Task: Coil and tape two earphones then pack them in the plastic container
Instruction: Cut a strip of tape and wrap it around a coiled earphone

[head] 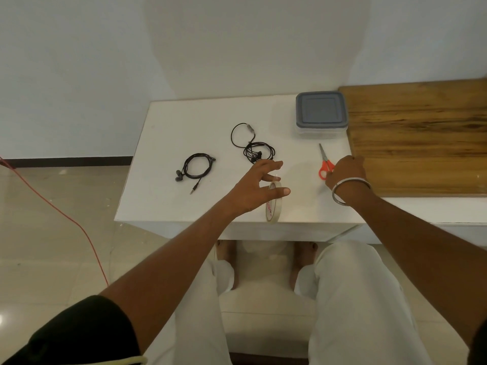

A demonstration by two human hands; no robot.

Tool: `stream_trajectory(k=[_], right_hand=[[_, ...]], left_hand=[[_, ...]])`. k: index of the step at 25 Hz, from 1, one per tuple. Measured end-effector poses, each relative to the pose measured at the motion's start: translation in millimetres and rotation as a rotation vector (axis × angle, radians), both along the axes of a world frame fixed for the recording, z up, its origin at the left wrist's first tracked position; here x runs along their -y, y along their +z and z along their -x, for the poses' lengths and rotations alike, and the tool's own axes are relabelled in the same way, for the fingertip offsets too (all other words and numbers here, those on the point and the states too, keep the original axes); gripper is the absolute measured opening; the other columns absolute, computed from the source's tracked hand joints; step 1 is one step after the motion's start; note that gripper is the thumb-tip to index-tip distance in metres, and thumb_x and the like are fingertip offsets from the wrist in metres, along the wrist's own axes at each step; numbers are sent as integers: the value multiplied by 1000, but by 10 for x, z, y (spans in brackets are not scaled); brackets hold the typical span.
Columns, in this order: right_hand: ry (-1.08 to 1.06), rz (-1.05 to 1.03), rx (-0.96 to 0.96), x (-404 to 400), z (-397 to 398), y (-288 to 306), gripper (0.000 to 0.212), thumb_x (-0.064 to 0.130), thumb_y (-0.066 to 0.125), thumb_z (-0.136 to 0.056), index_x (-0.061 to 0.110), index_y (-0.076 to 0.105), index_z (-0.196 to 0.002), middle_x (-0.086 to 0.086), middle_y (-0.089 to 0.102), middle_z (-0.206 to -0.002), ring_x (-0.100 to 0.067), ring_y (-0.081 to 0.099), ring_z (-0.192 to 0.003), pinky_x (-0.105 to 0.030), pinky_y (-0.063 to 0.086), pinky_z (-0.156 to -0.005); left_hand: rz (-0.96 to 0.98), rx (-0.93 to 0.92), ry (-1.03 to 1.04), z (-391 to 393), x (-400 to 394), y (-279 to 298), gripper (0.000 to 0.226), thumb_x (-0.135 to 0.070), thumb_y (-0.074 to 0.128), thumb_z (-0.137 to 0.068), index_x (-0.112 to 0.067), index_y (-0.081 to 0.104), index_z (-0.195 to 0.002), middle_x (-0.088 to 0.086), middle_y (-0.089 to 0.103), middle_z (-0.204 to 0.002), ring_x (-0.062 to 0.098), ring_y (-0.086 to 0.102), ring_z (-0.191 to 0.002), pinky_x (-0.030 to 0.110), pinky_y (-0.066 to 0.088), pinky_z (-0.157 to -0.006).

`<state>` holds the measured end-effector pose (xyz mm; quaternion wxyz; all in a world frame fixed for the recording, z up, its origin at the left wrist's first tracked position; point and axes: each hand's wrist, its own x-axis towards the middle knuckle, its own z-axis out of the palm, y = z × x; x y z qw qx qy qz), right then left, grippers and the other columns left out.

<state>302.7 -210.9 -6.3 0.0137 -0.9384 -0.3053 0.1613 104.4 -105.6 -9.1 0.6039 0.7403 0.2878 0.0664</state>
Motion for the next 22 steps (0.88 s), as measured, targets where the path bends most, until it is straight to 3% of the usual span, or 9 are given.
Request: stream_trajectory(k=[4,7,8,10,12,14,16,19,22], right_hand=[[81,50,99,-36,-74,-126,39,31,25,-100,10,54,-85,-3,42,-61,-19,48,-63,-34,37,-93],[116,108,82,-40,-74,-148,47,41,32,-98,9,49,-68,-5,51,-64,-23,54,-67,-35,36,-94],[131,96,72,-57,-91,-172,48,43,37,-96,9,46,-63,-6,52,-65,-24,54,-67,-35,39,-90],[75,-26,-22,-97,-82,-150,48,43,49,-92,10,43,-57,-7,51,-63,-22,51,-60,-29,43,-66],[44,-137,-211,-140,-68,-94,44,42,59,-87,9,54,-59,-6,56,-59,-18,52,-53,-24,38,-51],[70,-155,-469,-162,-64,-41,30,39,68,-82,10,68,-73,-6,68,-68,-15,62,-61,-22,43,-58],[123,-69,-679,-159,-62,47,23,33,69,-82,11,71,-86,-7,73,-79,-13,67,-70,-21,47,-67],[199,117,-812,-154,-99,108,25,28,67,-85,6,70,-96,-10,73,-88,-17,70,-78,-21,52,-74],[175,163,-930,-173,-130,135,35,29,72,-80,0,68,-99,-18,70,-101,-25,69,-90,-30,56,-86]], left_hand=[[28,19,16,-36,28,-22,68,-21,79,-79,-20,48,-139,-5,41,-137,7,58,-114,26,45,-103],[29,29,34,-43,14,-27,66,-22,79,-79,-20,49,-138,-6,42,-135,7,59,-111,24,48,-99],[23,33,42,-39,6,-19,65,-23,78,-80,-20,49,-138,-7,43,-134,6,59,-110,22,48,-97],[17,35,60,-24,-20,4,62,-23,77,-81,-20,50,-137,-10,44,-131,6,59,-110,22,50,-94],[33,34,83,3,-56,18,59,-24,76,-82,-21,52,-136,-10,45,-131,7,60,-110,22,52,-91],[57,30,87,32,-89,32,59,-24,76,-82,-22,52,-136,-8,45,-133,8,60,-112,24,53,-91],[88,32,68,50,-111,52,60,-21,76,-82,-22,50,-137,-6,45,-135,9,59,-114,23,53,-91],[101,17,21,64,-138,67,64,-20,77,-81,-22,48,-138,-7,45,-136,8,59,-115,22,53,-90],[139,12,52,68,-157,37,54,-25,71,-86,-22,49,-136,-5,46,-136,8,60,-114,25,54,-89]])
